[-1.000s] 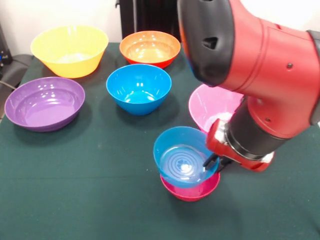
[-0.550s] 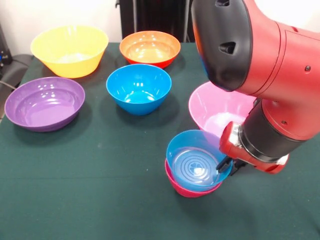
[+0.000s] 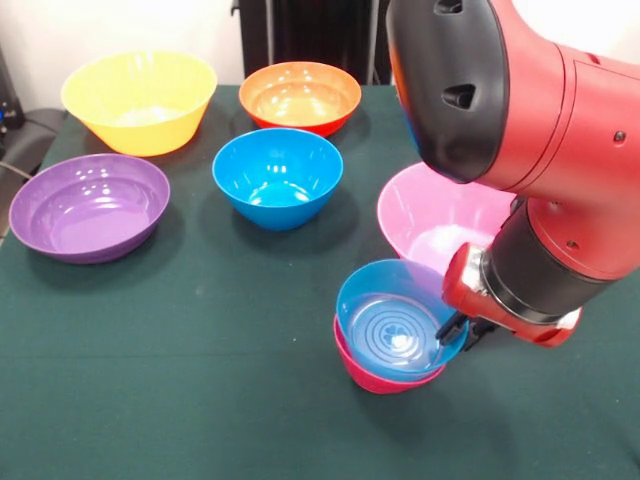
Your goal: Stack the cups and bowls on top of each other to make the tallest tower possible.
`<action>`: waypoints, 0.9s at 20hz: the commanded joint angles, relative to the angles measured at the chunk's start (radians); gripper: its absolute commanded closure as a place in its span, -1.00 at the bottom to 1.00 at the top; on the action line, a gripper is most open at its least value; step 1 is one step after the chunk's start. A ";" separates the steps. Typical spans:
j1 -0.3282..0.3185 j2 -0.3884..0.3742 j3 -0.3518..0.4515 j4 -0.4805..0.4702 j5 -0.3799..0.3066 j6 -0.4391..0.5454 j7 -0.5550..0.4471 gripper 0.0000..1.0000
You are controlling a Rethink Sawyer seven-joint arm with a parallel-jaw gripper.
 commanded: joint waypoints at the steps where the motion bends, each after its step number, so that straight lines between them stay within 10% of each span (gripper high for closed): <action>1: 0.027 -0.057 0.090 0.131 -0.049 -0.061 0.055 1.00; 18: 0.078 -0.142 0.142 0.363 -0.107 -0.227 -0.027 1.00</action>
